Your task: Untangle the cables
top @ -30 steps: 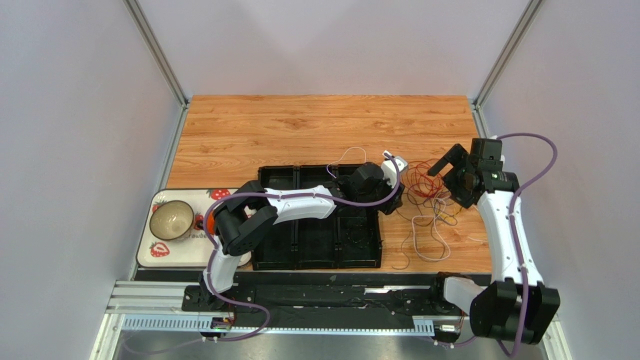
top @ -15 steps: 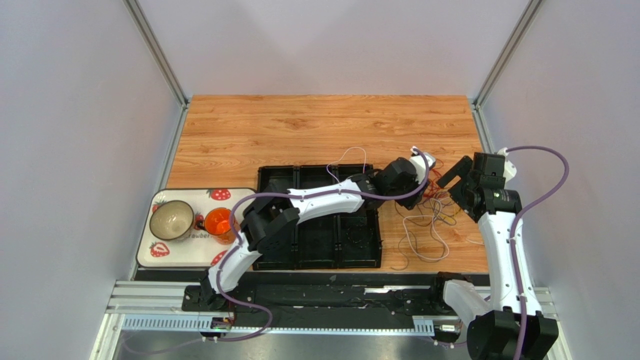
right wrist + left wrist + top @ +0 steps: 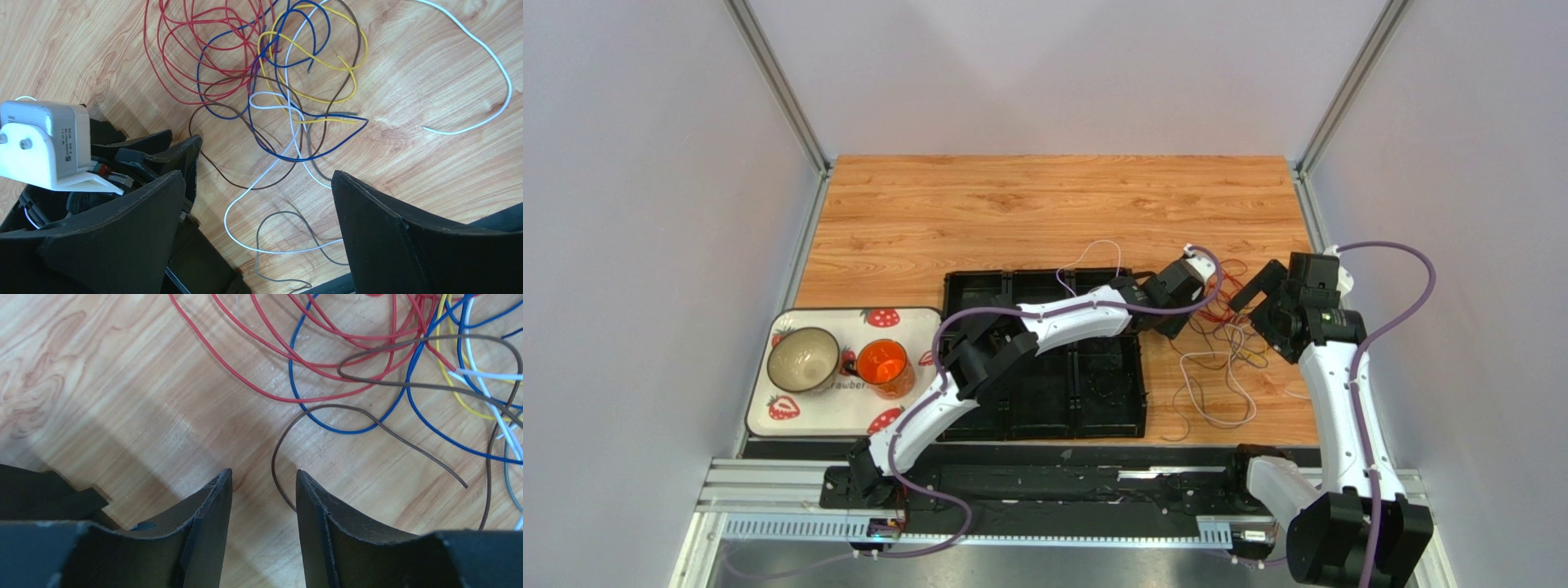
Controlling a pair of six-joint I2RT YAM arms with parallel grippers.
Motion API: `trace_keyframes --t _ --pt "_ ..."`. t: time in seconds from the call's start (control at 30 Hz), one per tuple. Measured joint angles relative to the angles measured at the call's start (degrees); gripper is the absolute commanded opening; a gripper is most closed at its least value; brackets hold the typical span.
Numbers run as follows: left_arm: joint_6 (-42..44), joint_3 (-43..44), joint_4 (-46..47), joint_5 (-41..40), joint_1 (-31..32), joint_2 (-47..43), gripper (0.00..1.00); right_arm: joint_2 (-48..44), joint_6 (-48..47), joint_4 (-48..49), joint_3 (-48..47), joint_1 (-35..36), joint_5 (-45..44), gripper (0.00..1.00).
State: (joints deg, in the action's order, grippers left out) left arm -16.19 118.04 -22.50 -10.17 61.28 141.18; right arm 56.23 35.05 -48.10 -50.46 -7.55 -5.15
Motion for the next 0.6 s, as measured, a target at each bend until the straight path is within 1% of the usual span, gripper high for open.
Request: trace_keyframes --t 0.07,0.2,0.27,0.3,0.47,0.53,0.57,0.6 --pt "0.02 0.9 -0.46 -0.15 -0.11 0.22 0.5 0.72 -0.02 0.46 0.0 0.0 0.35 0.94" --pt "0.07 2.23 -0.68 0.04 -0.02 0.81 0.43 1.46 -0.44 0.94 0.0 0.0 0.74 0.94" --pt "0.07 2.47 -0.7 0.68 0.07 1.14 0.43 1.44 -0.61 1.05 0.0 0.0 0.74 0.94" --pt "0.07 2.47 -0.74 0.83 0.09 1.22 0.41 1.44 -0.7 1.16 0.0 0.0 0.74 0.94" --pt "0.24 3.48 -0.61 1.95 0.13 2.32 0.37 1.44 -1.07 1.27 0.0 0.0 0.74 0.94" --pt "0.24 3.98 -0.57 2.21 0.13 2.64 0.27 1.44 -1.09 1.27 0.0 0.0 0.74 0.94" --pt "0.26 4.17 -0.55 2.27 0.13 2.82 0.19 1.44 -1.09 1.27 0.0 0.0 0.76 0.94" --pt "0.13 4.35 -0.5 2.27 0.13 2.95 0.15 1.44 -1.09 1.27 0.0 0.0 0.79 0.94"
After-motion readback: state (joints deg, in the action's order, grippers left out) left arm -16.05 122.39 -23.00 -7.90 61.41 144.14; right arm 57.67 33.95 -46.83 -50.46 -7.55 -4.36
